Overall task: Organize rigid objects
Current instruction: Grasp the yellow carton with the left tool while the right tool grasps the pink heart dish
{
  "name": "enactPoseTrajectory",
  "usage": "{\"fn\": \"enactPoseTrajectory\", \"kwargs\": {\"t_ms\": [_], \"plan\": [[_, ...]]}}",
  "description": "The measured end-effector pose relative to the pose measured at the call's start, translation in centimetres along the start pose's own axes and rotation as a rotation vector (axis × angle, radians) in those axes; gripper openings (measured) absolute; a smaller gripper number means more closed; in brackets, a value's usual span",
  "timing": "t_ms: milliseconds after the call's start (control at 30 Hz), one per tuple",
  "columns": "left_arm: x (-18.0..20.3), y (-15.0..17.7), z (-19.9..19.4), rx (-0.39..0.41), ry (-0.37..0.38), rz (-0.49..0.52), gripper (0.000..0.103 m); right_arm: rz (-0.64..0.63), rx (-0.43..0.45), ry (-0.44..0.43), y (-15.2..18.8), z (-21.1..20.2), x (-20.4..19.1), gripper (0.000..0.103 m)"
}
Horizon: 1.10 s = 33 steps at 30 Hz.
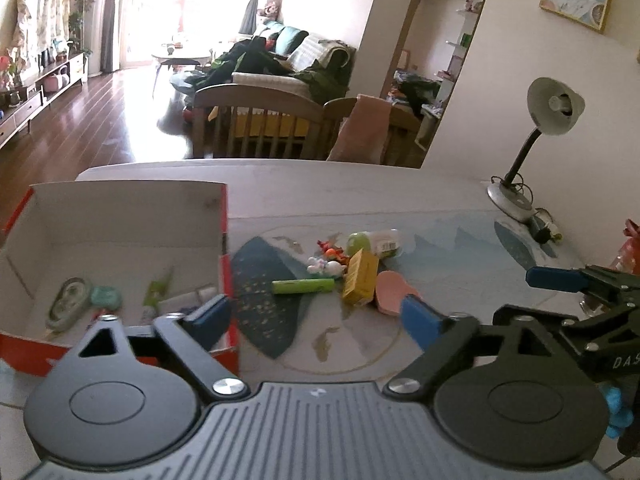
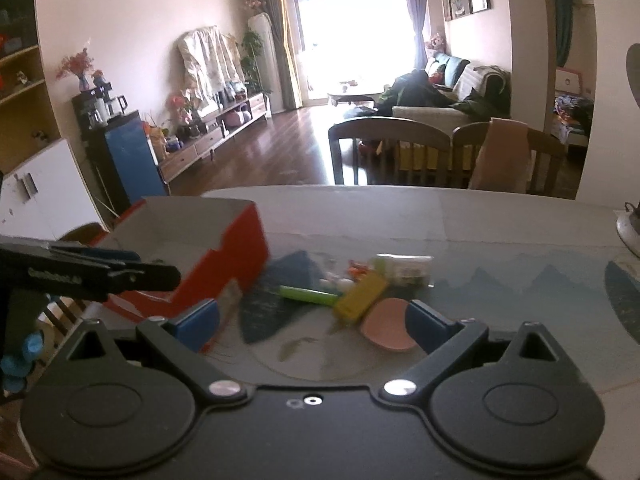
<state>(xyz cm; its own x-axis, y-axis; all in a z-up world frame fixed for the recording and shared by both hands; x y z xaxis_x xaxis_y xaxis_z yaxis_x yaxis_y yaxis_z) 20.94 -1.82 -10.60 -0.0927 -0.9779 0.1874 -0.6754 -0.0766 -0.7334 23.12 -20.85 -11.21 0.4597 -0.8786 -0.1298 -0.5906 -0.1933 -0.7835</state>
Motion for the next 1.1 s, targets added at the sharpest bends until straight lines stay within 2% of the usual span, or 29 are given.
{"fn": "enactPoseTrajectory", "kwargs": {"t_ms": [367, 533, 633, 833, 1100], "plan": [[4.1, -0.8, 7.6, -0.032, -0.044, -0.014, 0.101, -0.122, -0.062, 0.005, 2.5, 5.9, 5.6, 0.097], [5.4, -0.8, 11.4, -0.076, -0.066, -0.013, 0.101, -0.205, -0.079, -0.07, 3.7, 8.5, 6.0, 0.097], [5.7, -1.0, 13.7, -0.092, -0.087, -0.01, 0.101, -0.253, -0.096, -0.085, 4.1, 9.9, 6.3, 0.095], [6.1, -0.6, 17.8, -0.123, -0.127, 0.042, 0.101, -0.262, -0.135, -0.098, 5.0, 13.0, 7.3, 0.09], [6.4, 0.1, 21.1, -0.135, -0.171, 0.091, 0.1, -0.259, -0.146, -0.129, 5.9, 14.8, 7.5, 0.083]]}}
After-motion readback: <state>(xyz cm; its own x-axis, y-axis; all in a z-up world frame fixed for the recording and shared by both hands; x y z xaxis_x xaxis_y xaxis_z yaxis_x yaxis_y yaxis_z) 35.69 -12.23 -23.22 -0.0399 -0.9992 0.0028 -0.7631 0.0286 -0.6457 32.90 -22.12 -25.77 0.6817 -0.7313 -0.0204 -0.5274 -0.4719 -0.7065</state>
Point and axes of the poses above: each gripper's, at about its wrist camera, not at the fingertips, and z roughly the way its jaws point, x to its right, y to its underside, the point moved 8 cm from there along z, roughly the way its jaws point
